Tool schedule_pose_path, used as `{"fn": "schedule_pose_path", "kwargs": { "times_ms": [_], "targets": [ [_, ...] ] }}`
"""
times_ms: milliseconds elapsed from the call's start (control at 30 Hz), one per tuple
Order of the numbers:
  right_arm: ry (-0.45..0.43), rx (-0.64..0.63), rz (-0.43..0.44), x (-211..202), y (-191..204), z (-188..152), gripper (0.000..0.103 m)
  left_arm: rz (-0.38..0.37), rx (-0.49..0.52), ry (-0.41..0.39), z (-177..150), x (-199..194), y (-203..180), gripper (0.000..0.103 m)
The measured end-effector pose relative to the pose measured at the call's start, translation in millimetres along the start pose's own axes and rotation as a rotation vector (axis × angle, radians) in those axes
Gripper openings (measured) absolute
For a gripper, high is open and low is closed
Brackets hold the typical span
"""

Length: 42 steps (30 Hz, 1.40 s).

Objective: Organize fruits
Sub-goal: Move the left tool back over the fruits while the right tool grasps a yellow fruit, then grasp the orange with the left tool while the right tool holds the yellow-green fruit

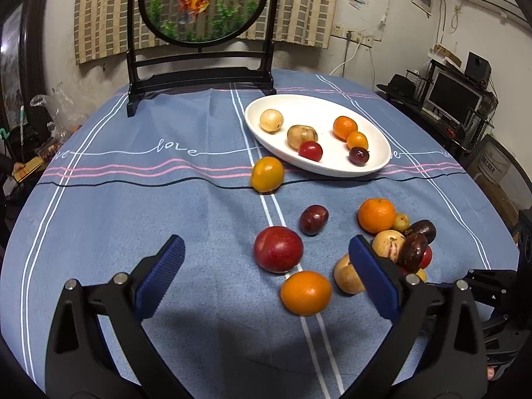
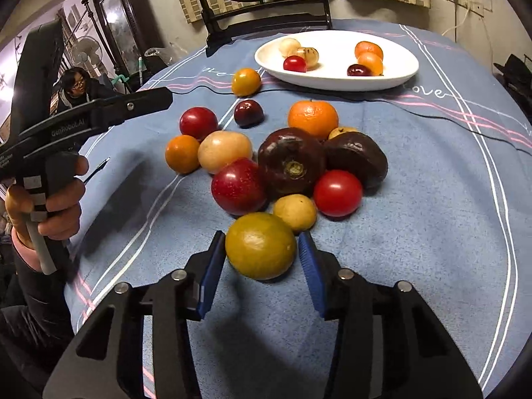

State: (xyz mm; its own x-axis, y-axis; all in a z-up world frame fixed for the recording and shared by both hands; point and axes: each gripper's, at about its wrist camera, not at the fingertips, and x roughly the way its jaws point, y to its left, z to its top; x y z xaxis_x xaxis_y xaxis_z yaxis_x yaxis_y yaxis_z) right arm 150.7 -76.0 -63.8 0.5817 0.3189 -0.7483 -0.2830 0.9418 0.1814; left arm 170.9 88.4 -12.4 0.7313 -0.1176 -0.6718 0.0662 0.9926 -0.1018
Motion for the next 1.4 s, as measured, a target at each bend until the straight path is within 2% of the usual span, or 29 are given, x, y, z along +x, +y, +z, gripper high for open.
{"fn": "schedule_pose_path", "kwargs": {
  "times_ms": [167, 267, 333, 400, 467, 567, 733, 800, 867, 967, 1067, 1200, 1267, 1400],
  "targets": [
    [-0.018, -0.012, -0.005, -5.9, 1.5, -3.9, 0.042, 0.003, -0.020, 0.010, -2.1, 0.0, 5.9, 0.101],
    [-0.097, 0.044, 0.092, -27.9, -13.6, -9.2, 0.042, -0.020, -0.017, 0.012, -5.4, -1.4, 7.7, 0.100],
    [-0.136, 0.092, 0.081, -36.9, -26.2, -11.5, 0.042, -0.045, 0.011, 0.024, -9.8, -1.6, 4.5, 0.099],
    [-0.170, 0.136, 0.029, -45.1, -39.7, -13.9, 0.042, -0.079, 0.043, 0.050, -14.7, 0.2, 0.3, 0.091],
    [-0.190, 0.155, 0.031, -49.7, -49.3, -14.1, 0.042, -0.110, 0.074, 0.066, -19.3, 0.4, -3.8, 0.078],
    [-0.193, 0.212, 0.091, -49.8, -62.7, -13.0, 0.042, -0.137, 0.118, 0.085, -26.9, 2.2, -10.5, 0.073],
    [-0.194, 0.213, 0.094, -48.9, -61.0, -12.8, 0.042, -0.125, 0.153, 0.109, -31.5, 9.3, -18.7, 0.067],
    [-0.201, 0.194, 0.086, -49.4, -57.0, -12.0, 0.042, -0.119, 0.156, 0.124, -32.8, 14.0, -19.2, 0.063],
    [-0.204, 0.189, 0.077, -50.3, -53.5, -13.8, 0.042, -0.118, 0.159, 0.148, -34.0, 19.3, -20.1, 0.051],
    [-0.213, 0.185, 0.075, -51.4, -53.6, -15.3, 0.042, -0.123, 0.161, 0.165, -34.6, 23.9, -21.8, 0.045],
    [-0.227, 0.177, 0.072, -52.7, -52.8, -15.8, 0.042, -0.106, 0.173, 0.142, -32.8, 23.2, -25.5, 0.045],
    [-0.234, 0.169, 0.069, -52.7, -51.7, -16.6, 0.042, -0.107, 0.176, 0.178, -31.9, 32.0, -27.8, 0.045],
    [-0.240, 0.167, 0.064, -53.4, -51.0, -16.9, 0.042, -0.114, 0.166, 0.191, -31.0, 35.2, -26.5, 0.041],
    [-0.248, 0.160, 0.054, -53.9, -50.0, -17.7, 0.042, -0.118, 0.157, 0.194, -30.9, 36.9, -25.2, 0.041]
  ]
}}
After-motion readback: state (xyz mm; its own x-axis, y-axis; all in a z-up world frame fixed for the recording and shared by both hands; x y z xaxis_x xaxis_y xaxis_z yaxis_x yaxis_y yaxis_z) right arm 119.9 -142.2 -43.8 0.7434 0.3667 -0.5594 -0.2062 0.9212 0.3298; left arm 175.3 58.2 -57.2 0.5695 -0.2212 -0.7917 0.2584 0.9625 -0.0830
